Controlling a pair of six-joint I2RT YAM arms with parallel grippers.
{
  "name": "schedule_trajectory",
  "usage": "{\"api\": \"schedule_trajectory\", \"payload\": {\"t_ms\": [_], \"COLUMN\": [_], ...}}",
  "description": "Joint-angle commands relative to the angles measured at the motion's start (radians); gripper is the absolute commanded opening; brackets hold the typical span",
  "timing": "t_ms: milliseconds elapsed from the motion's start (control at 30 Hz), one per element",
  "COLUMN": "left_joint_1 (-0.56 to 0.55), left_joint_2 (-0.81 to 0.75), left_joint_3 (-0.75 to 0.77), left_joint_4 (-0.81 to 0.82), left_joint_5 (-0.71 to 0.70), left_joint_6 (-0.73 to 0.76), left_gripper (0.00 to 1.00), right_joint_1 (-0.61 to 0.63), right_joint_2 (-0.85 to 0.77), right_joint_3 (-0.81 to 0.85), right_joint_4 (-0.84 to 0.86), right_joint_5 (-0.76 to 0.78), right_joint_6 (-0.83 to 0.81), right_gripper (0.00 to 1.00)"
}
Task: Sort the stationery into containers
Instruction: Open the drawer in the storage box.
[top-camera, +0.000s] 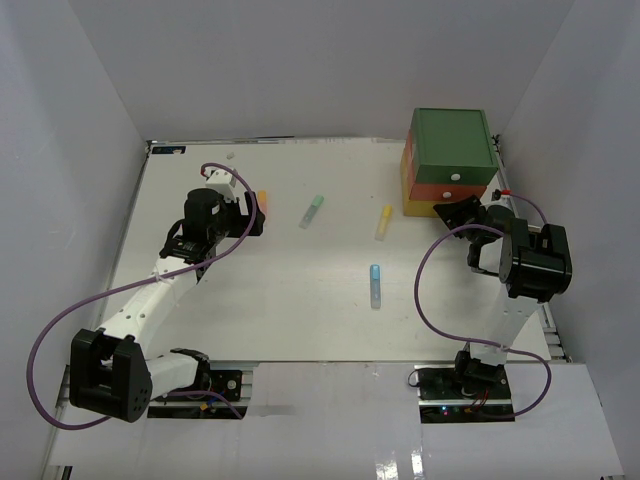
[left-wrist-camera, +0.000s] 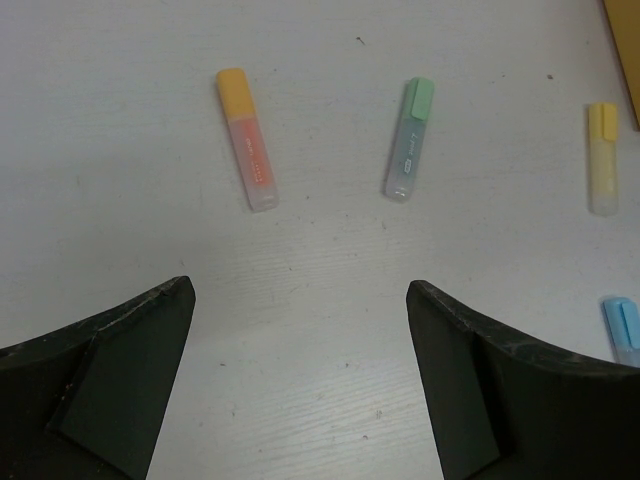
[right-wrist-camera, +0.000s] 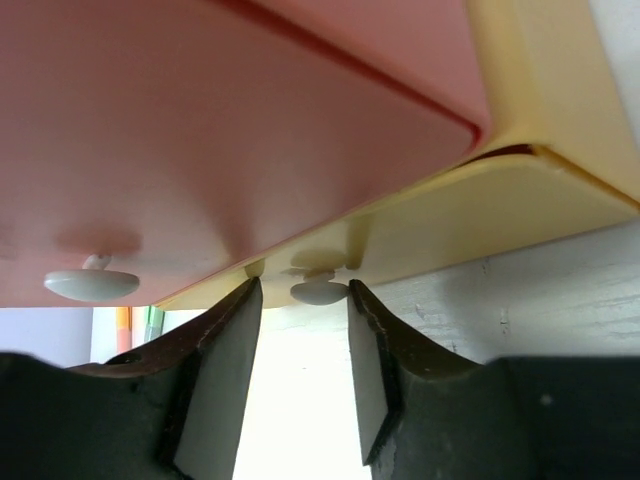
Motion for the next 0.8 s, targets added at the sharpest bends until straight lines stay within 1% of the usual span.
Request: {"api": "schedule_trajectory", "payload": {"t_ms": [0, 167, 200, 233, 267, 367, 400, 500, 767], "left_joint_1": [-0.002, -0.002, -0.002, -0.002, -0.002, -0.002, -0.002, -0.002, -0.002], "left_joint_2": [-0.011, -0.009, -0.011, -0.011, -0.012, -0.014, -0.012, -0.015, -0.025], "left_joint_3": [0.026, 0.026, 0.026, 0.024, 0.026, 0.026, 0.026, 0.028, 0.028], "left_joint_4": [0.002, 0.001, 0.002, 0.002, 0.002, 0.001, 0.002, 0.002, 0.004], "left_joint_5": [-0.001, 0.001, 0.001, 0.001, 0.001, 0.002, 0.002, 0.005, 0.016], "left_joint_6": [0.007, 0.007, 0.007, 0.007, 0.007, 0.007, 0.007, 0.006, 0.003], "left_gripper": [0.98, 0.98, 0.98, 0.98, 0.98, 0.98, 0.98, 0.98, 0.98], "right_joint_1": [-0.004, -0.007, -0.007, -0.007, -0.007, -0.009, -0.010, -0.012, -0.014], "right_joint_2": [0.011, 0.002, 0.000, -0.004, -0.007, -0.020, -0.026, -0.047, -0.153], "right_joint_3": [0.031, 0.017, 0.011, 0.008, 0.002, -0.017, -0.031, -0.057, -0.196], "right_joint_4": [0.051, 0.058, 0.058, 0.059, 0.059, 0.065, 0.068, 0.078, 0.102], "right_joint_5": [0.006, 0.013, 0.014, 0.016, 0.014, 0.014, 0.013, 0.010, 0.008], "right_joint_6": [-0.014, -0.011, -0.011, -0.011, -0.011, -0.009, -0.006, 0.000, 0.022], "right_gripper": [0.45, 0.35, 0.30, 0.29, 0.26, 0.23, 0.20, 0.19, 0.19]}}
